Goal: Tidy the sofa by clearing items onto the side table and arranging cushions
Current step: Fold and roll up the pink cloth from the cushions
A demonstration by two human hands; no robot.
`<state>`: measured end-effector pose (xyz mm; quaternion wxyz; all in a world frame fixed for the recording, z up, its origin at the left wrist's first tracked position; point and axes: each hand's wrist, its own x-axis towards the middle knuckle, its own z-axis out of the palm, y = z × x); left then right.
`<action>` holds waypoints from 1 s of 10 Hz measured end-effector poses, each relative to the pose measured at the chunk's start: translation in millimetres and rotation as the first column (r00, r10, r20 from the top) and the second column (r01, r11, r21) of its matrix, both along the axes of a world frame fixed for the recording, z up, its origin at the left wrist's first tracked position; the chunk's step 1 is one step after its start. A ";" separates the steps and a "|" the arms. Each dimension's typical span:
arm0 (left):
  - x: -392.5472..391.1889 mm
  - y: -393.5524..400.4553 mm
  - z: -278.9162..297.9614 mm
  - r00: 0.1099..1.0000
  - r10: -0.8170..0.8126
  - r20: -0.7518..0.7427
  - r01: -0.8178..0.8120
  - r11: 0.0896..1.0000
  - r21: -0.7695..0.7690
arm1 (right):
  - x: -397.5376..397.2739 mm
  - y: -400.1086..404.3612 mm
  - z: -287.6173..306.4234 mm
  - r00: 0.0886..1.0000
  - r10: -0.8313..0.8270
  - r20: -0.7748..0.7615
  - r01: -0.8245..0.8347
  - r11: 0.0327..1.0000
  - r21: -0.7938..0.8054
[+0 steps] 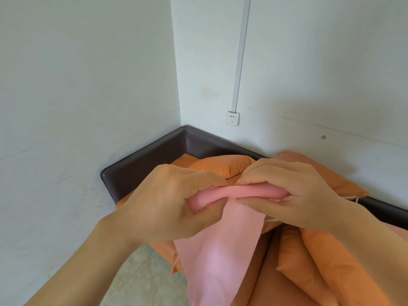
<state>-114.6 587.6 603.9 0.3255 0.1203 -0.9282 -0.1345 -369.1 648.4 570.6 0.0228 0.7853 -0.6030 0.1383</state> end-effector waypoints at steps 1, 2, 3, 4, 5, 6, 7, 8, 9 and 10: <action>-0.9 1.2 0.5 1.000 0.030 0.004 -0.030 0.999 -0.042 | 14.9 7.4 19.9 0.970 0.131 0.207 -0.119 0.991 -0.065; -1.3 2.0 -0.4 0.999 0.037 -0.004 -0.037 0.995 -0.089 | 28.7 14.3 34.8 0.852 0.382 0.357 -0.293 0.914 -0.281; -1.9 -1.5 -0.9 0.999 0.040 -0.026 -0.042 0.994 -0.100 | 25.4 9.9 33.3 0.821 0.428 0.378 -0.313 0.891 -0.327; -2.5 -6.9 -2.8 0.998 0.031 -0.051 -0.034 0.998 -0.051 | 24.4 6.3 27.8 0.823 0.445 0.353 -0.326 0.879 -0.348; -1.9 -10.0 -4.4 0.997 0.047 -0.057 -0.048 0.998 -0.027 | 23.8 1.2 28.0 0.837 0.431 0.337 -0.330 0.889 -0.317; 0.2 -8.3 -2.8 0.999 0.021 -0.037 -0.022 1.000 -0.007 | 23.3 -1.0 30.6 0.823 0.423 0.380 -0.343 0.902 -0.262; 1.5 -9.0 -0.6 1.000 0.017 -0.022 -0.018 0.999 -0.031 | 22.1 -2.2 30.6 0.813 0.409 0.415 -0.338 0.911 -0.237; 0.5 -12.5 -1.0 0.999 0.026 -0.028 -0.027 0.999 -0.035 | 23.0 -4.2 31.0 0.788 0.425 0.445 -0.350 0.904 -0.244; -0.3 -13.9 -0.8 0.999 0.032 -0.043 -0.032 0.999 -0.003 | 25.9 -6.5 30.3 0.789 0.454 0.414 -0.362 0.888 -0.283; 1.4 -14.2 -2.3 0.999 0.038 -0.030 -0.038 0.999 -0.006 | 26.3 -9.8 29.7 0.810 0.457 0.367 -0.355 0.881 -0.313</action>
